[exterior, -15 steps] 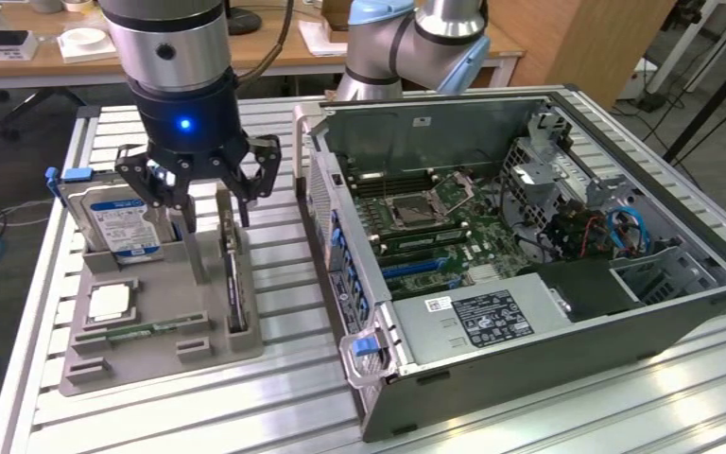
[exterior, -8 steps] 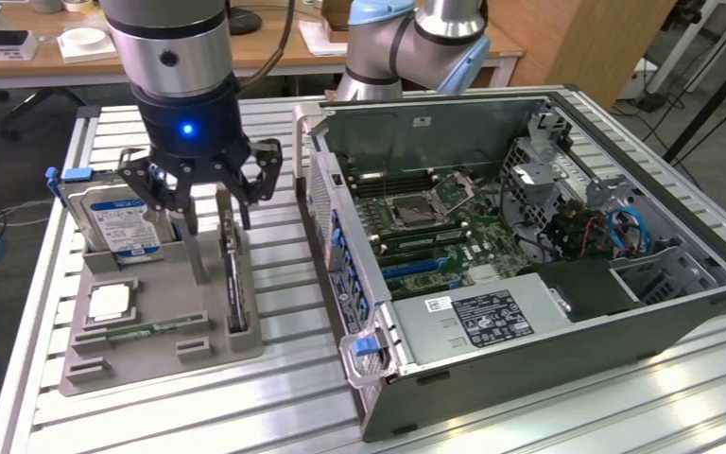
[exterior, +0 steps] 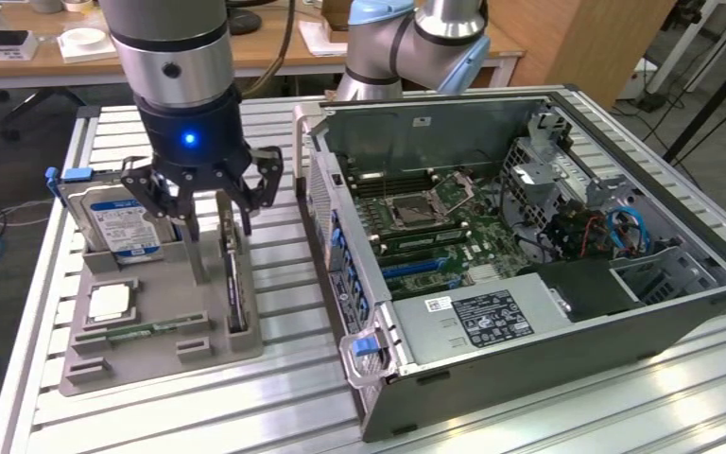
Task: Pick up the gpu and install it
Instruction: 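Pick up the gpu and move the gpu toward the slot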
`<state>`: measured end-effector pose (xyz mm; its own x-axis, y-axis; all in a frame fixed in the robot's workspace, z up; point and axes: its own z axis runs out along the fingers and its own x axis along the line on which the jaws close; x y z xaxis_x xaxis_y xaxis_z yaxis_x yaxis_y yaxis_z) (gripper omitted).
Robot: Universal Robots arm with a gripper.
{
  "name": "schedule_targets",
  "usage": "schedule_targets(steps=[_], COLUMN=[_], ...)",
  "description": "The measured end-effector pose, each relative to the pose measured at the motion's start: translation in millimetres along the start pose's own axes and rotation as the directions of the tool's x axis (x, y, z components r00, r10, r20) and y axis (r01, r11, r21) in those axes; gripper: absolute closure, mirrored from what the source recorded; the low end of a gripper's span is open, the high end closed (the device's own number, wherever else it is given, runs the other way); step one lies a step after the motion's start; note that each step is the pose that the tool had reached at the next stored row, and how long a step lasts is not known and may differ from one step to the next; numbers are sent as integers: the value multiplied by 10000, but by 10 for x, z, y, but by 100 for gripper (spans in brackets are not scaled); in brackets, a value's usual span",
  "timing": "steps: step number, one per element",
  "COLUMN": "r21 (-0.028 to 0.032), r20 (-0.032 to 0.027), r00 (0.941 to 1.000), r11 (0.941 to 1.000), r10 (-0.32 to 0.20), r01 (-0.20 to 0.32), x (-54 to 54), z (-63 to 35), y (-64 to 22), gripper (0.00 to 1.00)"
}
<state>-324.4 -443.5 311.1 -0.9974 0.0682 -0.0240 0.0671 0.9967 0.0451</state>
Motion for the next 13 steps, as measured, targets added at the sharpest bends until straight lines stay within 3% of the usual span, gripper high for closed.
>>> schedule_targets(steps=[13], r21=[0], r20=[0], r00=[10000], r11=[10000], r10=[-13], r01=[13], x=[0], z=[125], y=[-20], gripper=[41])
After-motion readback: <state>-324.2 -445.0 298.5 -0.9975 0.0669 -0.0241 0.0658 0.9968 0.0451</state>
